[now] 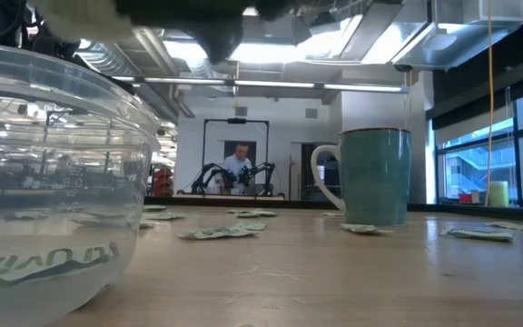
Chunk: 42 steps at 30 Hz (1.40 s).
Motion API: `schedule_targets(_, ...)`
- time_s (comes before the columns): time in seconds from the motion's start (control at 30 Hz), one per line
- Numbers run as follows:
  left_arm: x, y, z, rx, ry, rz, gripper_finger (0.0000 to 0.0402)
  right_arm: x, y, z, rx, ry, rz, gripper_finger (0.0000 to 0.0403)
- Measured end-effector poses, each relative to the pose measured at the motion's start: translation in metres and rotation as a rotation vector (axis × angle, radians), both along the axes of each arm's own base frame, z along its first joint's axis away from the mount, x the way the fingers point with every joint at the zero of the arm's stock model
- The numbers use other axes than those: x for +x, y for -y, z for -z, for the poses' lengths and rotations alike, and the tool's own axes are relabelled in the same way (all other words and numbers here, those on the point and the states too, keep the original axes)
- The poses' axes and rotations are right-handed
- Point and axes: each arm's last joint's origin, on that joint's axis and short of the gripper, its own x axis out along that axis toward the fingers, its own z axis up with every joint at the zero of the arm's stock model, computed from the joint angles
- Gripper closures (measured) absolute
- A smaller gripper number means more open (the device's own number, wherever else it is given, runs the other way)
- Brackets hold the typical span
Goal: Pick and place Stevia / Truvia into bins
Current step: Put the light green stevia packet into the transparent bin
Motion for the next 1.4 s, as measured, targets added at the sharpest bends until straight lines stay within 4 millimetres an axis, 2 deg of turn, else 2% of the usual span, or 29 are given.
schedule_targets(0.3,0.0,0.0,0.0,0.023,-0.011,-0.001,0.0327,0.003,-0.002,0.022,0.003,-0.043,0.01,0.0402)
schedule_targets(0.9,0.0,0.0,0.0,0.024,-0.012,-0.001,0.0327,0.004,-0.002,0.021,0.007,-0.032,0.014,0.0361)
schedule_targets(1.03,0.0,0.0,0.0,0.023,-0.012,-0.001,0.0327,0.006,0.009,0.012,0.005,-0.036,0.033,0.0353)
schedule_targets(1.2,0.0,0.0,0.0,0.023,-0.013,-0.001,0.0327,0.002,0.04,-0.007,-0.042,-0.127,0.099,0.035)
schedule_targets(1.3,0.0,0.0,0.0,0.023,-0.013,-0.001,0.0327,0.001,0.057,-0.005,-0.076,-0.208,0.133,0.035)
schedule_targets(1.4,0.0,0.0,0.0,0.023,-0.013,-0.001,0.0327,0.002,0.07,0.007,-0.121,-0.272,0.143,0.035)
